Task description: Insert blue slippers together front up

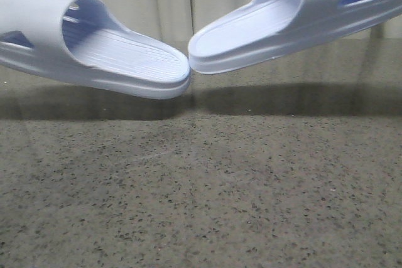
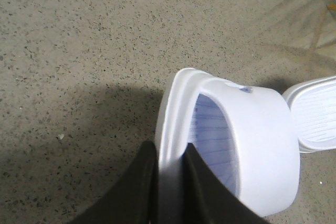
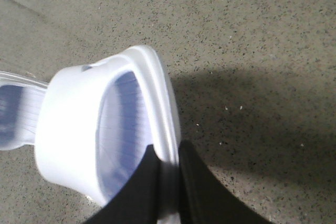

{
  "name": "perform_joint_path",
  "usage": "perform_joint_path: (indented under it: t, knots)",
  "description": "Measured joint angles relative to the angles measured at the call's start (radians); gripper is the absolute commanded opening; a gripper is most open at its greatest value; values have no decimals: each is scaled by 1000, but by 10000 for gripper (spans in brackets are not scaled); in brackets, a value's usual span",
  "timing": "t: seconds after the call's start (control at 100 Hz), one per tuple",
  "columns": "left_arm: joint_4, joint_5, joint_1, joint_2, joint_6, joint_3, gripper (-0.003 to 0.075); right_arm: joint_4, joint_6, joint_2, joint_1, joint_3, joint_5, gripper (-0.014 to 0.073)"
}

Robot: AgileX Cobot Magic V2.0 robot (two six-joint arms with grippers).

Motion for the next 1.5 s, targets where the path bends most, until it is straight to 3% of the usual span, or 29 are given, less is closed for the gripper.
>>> perform_joint_path:
  t: [0.26,0.59,0.91,1.5]
  knots:
    - [-11,10,0,0,-20,0,15,24,0,-14,0,-10,7,-90]
    - [-165,118,0,0,-23,0,15,87,-2,8,0,-10,19,-90]
    - [-241,131,0,0,-25,0,15,173,-44,46,2,-10,21,-90]
    - [-265,131,0,0,-25,0,15,319,-198,216,160,-10,-75,-90]
